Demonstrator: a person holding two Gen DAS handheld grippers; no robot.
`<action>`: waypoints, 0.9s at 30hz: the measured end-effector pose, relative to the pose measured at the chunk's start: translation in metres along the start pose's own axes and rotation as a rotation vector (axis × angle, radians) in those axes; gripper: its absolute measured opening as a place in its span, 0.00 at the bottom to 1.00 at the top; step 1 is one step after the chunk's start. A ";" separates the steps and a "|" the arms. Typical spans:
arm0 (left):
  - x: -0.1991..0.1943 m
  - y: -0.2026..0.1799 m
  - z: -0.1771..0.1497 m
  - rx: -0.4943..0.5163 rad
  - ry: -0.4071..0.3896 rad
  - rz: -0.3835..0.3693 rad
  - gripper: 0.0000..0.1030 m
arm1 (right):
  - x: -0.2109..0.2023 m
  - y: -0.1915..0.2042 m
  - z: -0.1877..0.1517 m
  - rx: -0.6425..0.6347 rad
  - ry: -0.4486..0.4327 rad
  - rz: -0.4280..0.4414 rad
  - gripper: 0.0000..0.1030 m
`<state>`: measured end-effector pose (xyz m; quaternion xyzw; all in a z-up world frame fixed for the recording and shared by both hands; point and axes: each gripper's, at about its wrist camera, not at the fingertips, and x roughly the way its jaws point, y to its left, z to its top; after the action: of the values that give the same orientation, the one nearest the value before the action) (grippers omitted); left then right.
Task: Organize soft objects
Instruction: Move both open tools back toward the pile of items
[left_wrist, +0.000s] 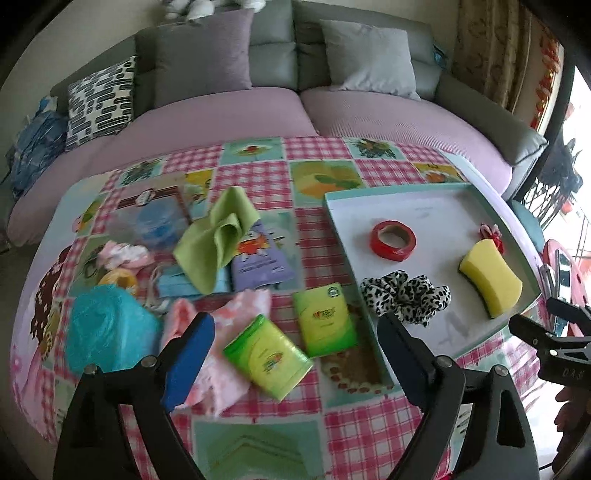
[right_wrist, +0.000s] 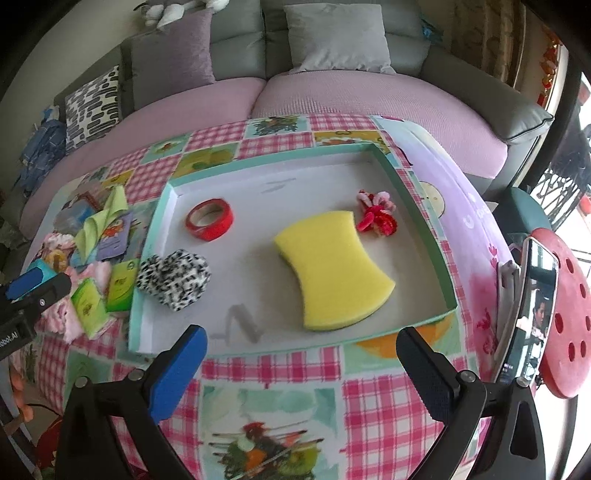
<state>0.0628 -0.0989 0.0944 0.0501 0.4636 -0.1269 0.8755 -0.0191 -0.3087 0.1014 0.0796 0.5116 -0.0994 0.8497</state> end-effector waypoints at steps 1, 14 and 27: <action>-0.003 0.004 -0.002 -0.006 -0.003 0.004 0.87 | -0.002 0.002 -0.001 -0.001 0.000 0.002 1.00; -0.037 0.064 -0.017 -0.099 -0.039 0.060 0.88 | -0.020 0.056 -0.008 -0.045 -0.003 0.082 1.00; -0.046 0.128 -0.035 -0.233 -0.036 0.093 0.88 | -0.017 0.137 -0.001 -0.183 0.009 0.191 1.00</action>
<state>0.0448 0.0395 0.1088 -0.0327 0.4567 -0.0325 0.8884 0.0063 -0.1748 0.1204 0.0506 0.5125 0.0292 0.8567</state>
